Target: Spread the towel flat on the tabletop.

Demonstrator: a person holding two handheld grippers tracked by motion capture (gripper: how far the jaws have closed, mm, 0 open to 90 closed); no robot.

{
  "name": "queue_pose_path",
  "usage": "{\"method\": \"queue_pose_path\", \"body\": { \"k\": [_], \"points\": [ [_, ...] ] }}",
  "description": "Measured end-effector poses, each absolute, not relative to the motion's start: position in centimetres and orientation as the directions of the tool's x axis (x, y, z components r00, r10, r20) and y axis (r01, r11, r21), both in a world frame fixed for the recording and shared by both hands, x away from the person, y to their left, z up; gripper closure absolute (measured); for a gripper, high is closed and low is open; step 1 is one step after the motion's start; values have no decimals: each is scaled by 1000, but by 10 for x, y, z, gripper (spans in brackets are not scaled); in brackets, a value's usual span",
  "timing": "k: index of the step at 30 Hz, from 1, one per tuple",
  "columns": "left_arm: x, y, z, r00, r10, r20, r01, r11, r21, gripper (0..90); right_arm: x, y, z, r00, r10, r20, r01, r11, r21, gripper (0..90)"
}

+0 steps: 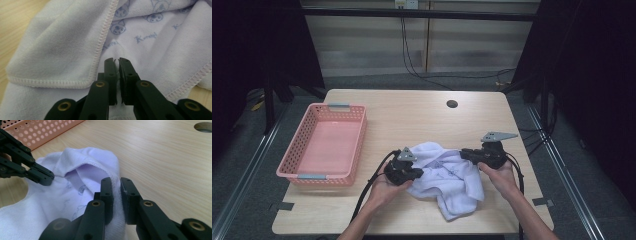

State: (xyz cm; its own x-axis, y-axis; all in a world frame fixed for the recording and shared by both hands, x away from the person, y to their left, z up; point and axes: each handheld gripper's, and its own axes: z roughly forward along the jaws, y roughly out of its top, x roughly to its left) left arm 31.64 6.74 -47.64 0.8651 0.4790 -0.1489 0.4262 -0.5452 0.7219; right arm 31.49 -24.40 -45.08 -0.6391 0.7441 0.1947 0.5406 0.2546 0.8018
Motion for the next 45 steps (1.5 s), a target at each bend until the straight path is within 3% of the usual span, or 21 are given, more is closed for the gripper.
{"method": "queue_pose_path", "body": {
  "k": [6,10,20,26,29,33,36,38,40,45],
  "points": [
    [312,83,-441,866,464,-187,405,-432,805,870,318,-257,-439,-612,766,195,528,213,822,818],
    [308,87,-412,878,450,-165,364,-402,840,871,325,-263,-425,-601,777,188,513,194,836,822],
    [299,121,-355,872,470,-134,290,-278,916,876,360,-291,-353,-504,860,78,439,177,881,837],
    [297,148,-340,863,486,-137,267,-208,941,879,390,-318,-311,-391,920,21,417,157,895,846],
    [297,159,-338,856,488,-168,276,-158,948,885,403,-325,-299,-336,942,-6,418,154,895,848],
    [297,167,-343,837,524,-154,284,-178,942,886,424,-335,-294,-294,956,-7,427,138,894,842],
    [299,163,-357,845,500,-188,320,-192,928,867,435,-333,-312,-340,941,-6,483,180,857,659],
    [301,158,-368,837,509,-199,348,-216,912,735,436,-329,-332,-376,926,41,504,167,847,538],
    [304,154,-380,826,521,-216,384,-240,892,674,432,-319,-350,-384,923,30,513,186,838,463],
    [311,150,-407,793,568,-218,447,-301,842,571,400,-288,-384,-504,859,83,505,216,835,457]
  ]
}}
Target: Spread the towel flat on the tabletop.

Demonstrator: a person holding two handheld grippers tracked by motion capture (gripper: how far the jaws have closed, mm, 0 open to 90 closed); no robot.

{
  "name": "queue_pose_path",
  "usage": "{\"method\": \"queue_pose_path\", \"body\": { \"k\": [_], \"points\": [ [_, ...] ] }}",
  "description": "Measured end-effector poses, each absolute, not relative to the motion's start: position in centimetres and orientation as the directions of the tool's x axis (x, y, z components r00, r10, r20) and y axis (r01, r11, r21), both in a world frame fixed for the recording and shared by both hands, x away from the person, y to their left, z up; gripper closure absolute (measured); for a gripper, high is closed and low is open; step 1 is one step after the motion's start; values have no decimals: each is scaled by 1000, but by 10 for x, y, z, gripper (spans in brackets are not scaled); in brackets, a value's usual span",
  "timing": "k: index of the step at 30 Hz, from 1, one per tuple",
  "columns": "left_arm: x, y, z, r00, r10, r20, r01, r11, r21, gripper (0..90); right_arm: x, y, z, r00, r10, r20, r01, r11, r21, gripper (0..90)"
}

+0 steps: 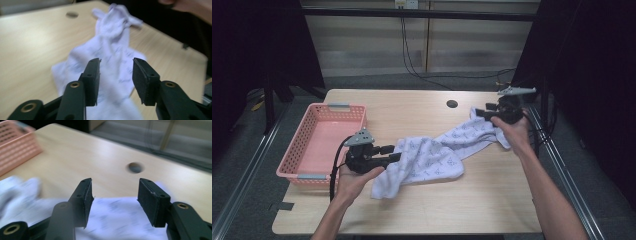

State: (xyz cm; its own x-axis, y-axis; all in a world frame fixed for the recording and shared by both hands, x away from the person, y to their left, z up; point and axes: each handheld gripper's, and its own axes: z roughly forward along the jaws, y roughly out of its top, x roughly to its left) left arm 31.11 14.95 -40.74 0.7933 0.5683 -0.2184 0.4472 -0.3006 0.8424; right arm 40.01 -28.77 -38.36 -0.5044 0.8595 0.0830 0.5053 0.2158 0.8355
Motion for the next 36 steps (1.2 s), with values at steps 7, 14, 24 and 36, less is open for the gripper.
{"method": "queue_pose_path", "body": {
  "k": [7,14,24,36],
  "points": [
    [304,140,-462,800,557,-223,509,-434,743,516,337,-241,-423,-644,759,95,490,313,814,465],
    [307,132,-489,808,565,-168,508,-522,685,629,304,-201,-465,-733,654,186,514,355,781,480],
    [305,140,-476,809,476,-346,542,-376,752,835,298,-155,-503,-790,601,122,486,491,723,609],
    [299,162,-435,819,457,-347,484,-226,845,856,293,-229,-433,-736,646,205,475,277,835,844]
  ]
}}
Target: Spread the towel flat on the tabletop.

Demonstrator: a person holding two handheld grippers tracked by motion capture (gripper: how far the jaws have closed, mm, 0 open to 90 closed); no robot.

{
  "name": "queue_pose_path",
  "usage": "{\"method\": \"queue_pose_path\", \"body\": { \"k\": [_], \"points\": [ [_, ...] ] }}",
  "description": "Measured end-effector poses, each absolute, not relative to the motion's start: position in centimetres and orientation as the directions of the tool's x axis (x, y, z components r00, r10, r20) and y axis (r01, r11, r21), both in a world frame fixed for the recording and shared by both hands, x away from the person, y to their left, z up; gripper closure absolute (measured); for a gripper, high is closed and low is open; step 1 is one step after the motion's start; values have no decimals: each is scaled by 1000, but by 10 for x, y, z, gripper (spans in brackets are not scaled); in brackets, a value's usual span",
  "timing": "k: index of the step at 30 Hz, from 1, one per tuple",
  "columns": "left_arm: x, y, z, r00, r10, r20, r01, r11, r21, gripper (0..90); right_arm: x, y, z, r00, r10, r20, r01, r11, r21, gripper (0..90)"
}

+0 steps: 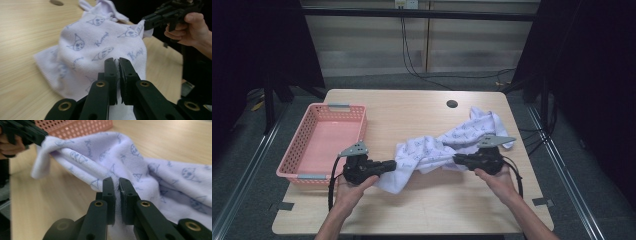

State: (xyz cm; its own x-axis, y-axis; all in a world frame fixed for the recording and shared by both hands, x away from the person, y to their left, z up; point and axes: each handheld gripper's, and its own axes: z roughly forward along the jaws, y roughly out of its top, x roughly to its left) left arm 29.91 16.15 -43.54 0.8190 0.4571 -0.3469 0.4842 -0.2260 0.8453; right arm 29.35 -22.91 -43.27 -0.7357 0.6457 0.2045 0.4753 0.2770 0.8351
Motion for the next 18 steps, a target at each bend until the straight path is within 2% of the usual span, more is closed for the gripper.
{"method": "queue_pose_path", "body": {
  "k": [3,6,11,13,15,18],
  "points": [
    [296,149,-424,838,424,-343,465,-228,855,837,284,-241,-415,-746,646,163,447,303,842,841],
    [295,147,-415,848,436,-302,434,-241,868,857,278,-255,-402,-723,677,136,436,295,851,840],
    [300,149,-422,835,475,-278,444,-283,850,848,280,-283,-392,-686,713,149,448,252,858,837],
    [306,144,-437,825,494,-273,467,-324,823,840,291,-286,-399,-682,715,150,475,279,834,828],
    [313,140,-454,802,528,-279,507,-355,786,815,307,-285,-417,-682,716,147,516,329,791,814],
    [321,137,-474,777,565,-278,548,-390,739,757,330,-282,-451,-651,739,176,581,335,742,768]
  ]
}}
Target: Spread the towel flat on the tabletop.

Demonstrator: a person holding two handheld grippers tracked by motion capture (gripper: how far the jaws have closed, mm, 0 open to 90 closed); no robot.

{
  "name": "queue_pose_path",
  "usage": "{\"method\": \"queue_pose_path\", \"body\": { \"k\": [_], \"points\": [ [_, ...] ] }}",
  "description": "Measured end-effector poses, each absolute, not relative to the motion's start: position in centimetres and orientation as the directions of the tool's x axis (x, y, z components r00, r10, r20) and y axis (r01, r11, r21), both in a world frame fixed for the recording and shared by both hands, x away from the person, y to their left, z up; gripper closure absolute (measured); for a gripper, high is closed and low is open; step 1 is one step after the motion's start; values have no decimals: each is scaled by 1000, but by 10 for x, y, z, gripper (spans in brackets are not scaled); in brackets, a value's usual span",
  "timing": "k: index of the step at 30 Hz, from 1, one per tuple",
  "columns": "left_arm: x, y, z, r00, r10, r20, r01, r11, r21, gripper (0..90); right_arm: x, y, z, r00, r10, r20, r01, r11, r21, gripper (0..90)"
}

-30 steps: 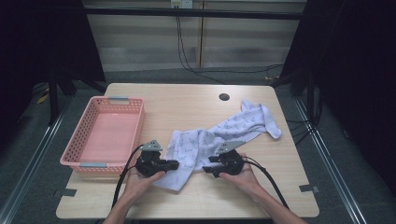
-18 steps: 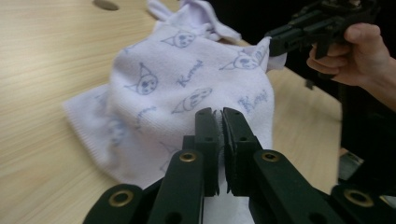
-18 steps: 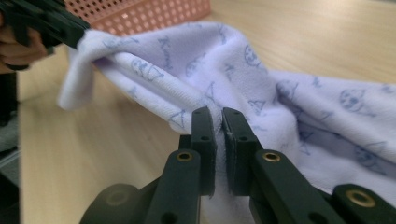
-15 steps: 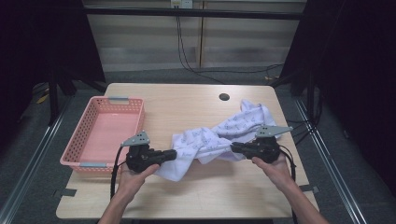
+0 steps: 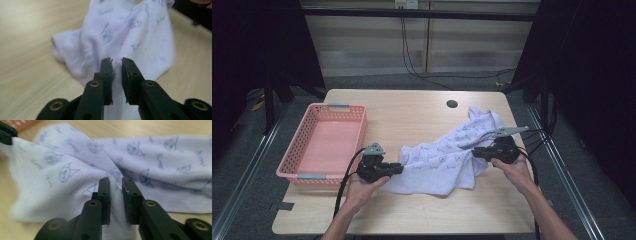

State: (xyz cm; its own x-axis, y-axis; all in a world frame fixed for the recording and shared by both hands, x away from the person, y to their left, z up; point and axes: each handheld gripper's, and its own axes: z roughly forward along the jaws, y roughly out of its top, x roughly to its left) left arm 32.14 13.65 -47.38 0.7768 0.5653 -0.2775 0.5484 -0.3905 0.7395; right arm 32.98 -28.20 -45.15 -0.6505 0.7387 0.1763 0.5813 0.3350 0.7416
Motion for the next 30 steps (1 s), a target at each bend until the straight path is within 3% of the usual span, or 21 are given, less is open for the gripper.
{"method": "queue_pose_path", "body": {
  "k": [3,5,9,16,20,23,26,30],
  "points": [
    [321,142,-473,773,563,-292,554,-374,744,673,340,-279,-478,-620,767,166,610,339,716,641],
    [318,150,-467,774,558,-299,549,-357,756,656,336,-280,-478,-613,777,139,601,345,721,534],
    [310,165,-463,776,567,-276,532,-355,769,666,313,-289,-457,-597,794,111,550,305,777,488],
    [298,171,-477,800,544,-254,517,-409,752,618,264,-286,-465,-649,752,111,529,342,777,631],
    [297,169,-481,802,539,-258,519,-416,746,575,267,-278,-479,-659,741,126,558,370,742,579],
    [296,165,-483,786,580,-213,523,-440,730,547,272,-274,-486,-668,731,140,567,377,732,560],
    [294,163,-483,786,576,-224,530,-443,723,606,272,-265,-493,-690,713,123,560,418,715,563],
    [292,159,-485,803,553,-224,524,-473,709,804,267,-253,-494,-718,688,103,541,459,705,777]
  ]
}}
